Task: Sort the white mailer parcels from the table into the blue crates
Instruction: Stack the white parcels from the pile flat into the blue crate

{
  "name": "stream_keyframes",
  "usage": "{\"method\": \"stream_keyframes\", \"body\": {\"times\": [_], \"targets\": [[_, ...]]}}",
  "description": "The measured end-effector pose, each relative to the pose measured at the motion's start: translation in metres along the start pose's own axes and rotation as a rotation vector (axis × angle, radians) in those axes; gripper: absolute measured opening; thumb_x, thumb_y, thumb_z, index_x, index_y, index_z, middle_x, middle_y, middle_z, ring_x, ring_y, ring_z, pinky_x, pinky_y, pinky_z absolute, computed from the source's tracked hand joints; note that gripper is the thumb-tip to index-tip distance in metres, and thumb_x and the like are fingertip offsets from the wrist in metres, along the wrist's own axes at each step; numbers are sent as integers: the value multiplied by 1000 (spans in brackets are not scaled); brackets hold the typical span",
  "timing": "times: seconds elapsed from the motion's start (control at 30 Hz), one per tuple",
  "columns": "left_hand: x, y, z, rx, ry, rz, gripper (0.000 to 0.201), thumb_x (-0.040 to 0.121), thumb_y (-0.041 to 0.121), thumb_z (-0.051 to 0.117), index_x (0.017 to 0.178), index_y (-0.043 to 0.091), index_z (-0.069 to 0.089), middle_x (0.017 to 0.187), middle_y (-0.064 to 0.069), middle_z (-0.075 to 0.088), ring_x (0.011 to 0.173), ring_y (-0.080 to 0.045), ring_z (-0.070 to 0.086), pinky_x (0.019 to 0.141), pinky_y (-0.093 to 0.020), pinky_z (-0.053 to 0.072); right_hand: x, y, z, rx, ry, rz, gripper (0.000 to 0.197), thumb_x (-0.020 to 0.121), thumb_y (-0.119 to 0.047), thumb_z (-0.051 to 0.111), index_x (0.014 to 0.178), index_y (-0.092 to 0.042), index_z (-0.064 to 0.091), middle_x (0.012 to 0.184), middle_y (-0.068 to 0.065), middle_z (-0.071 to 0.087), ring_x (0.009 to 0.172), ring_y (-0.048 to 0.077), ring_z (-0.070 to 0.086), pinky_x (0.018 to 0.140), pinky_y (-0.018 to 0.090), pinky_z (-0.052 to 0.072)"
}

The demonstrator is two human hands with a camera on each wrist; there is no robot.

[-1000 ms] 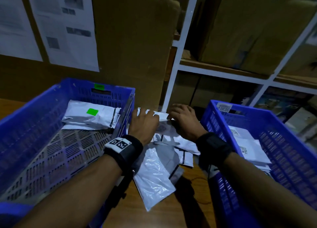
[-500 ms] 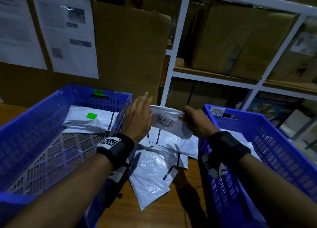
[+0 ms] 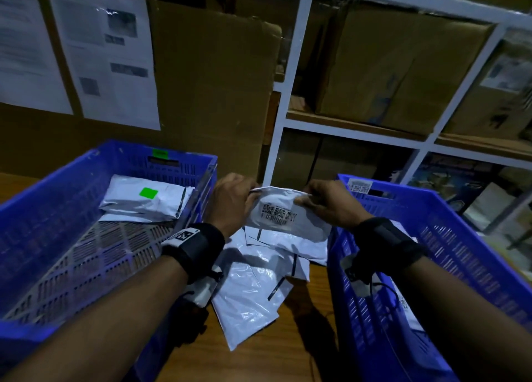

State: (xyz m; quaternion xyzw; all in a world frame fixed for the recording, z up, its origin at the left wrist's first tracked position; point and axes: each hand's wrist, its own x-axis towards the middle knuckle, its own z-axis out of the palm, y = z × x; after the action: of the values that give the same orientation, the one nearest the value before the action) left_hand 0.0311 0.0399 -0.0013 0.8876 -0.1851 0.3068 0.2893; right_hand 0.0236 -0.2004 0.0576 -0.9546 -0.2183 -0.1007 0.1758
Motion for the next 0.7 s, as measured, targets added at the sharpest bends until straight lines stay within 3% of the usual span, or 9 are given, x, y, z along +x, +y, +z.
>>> {"method": "stream_keyframes", "body": {"times": [0.1,0.17,0.23,0.3,0.37,0.47,0.53,0.6,0.7], "targets": [[2,1,0,-66,-18,-73,7,90,16,69,86,13,65,85,-6,58,84,-16,48,73,-25,33,3,-8,5,36,-64,-5,41,93,-51,56,77,-14,59,74,4,65,69,20,61,61,36,48],[2,3,0,-106,-29,-83,5,90,14,69,87,14,66,86,-2,52,84,-15,47,72,-22,31,5,-13,11,37,-114,-33,36,96,-46,54,83,-13,61,78,5,66,71,20,62,63,37,51],[0,6,0,-130,-51,-80,4,90,9,68,90,13,67,87,0,52,87,-17,51,73,-23,34,8,-16,20,17,-130,-59,29,99,-38,54,90,-11,63,82,6,68,74,22,63,66,40,53],[-3,5,3,-127,-35,-66,11,90,3,65,96,12,68,89,-3,58,92,-23,57,77,-31,46,10,-16,26,-6,-105,-57,26,99,-33,53,91,-10,64,83,7,68,75,25,62,68,40,51],[-5,3,4,-102,17,-62,24,91,0,63,112,10,67,104,-10,65,104,-27,58,89,-39,50,12,-16,28,-32,-63,-41,26,100,-32,52,81,-15,58,75,5,62,70,25,58,65,39,48],[-4,6,4,-63,56,-91,48,94,11,61,140,10,50,141,-12,52,132,-27,42,109,-37,34,14,-17,23,-9,25,1,37,101,-29,50,66,-28,39,63,-9,48,58,10,48,56,30,36],[-3,8,3,-55,69,-100,62,94,17,63,150,11,37,156,-9,36,142,-27,28,113,-35,22,15,-16,18,20,89,31,39,102,-28,50,65,-27,37,60,-12,45,57,6,46,53,27,30],[-3,8,3,-43,72,-111,69,94,22,64,153,13,30,162,-8,25,145,-26,18,113,-35,15,16,-11,13,35,156,39,36,102,-30,49,67,-22,43,60,-7,48,58,17,49,56,30,31],[-4,8,6,8,80,-83,69,91,24,65,151,14,33,162,-9,22,144,-27,16,112,-38,20,17,-6,7,63,197,57,34,102,-31,48,70,-21,45,61,-7,48,62,21,49,60,30,30]]}}
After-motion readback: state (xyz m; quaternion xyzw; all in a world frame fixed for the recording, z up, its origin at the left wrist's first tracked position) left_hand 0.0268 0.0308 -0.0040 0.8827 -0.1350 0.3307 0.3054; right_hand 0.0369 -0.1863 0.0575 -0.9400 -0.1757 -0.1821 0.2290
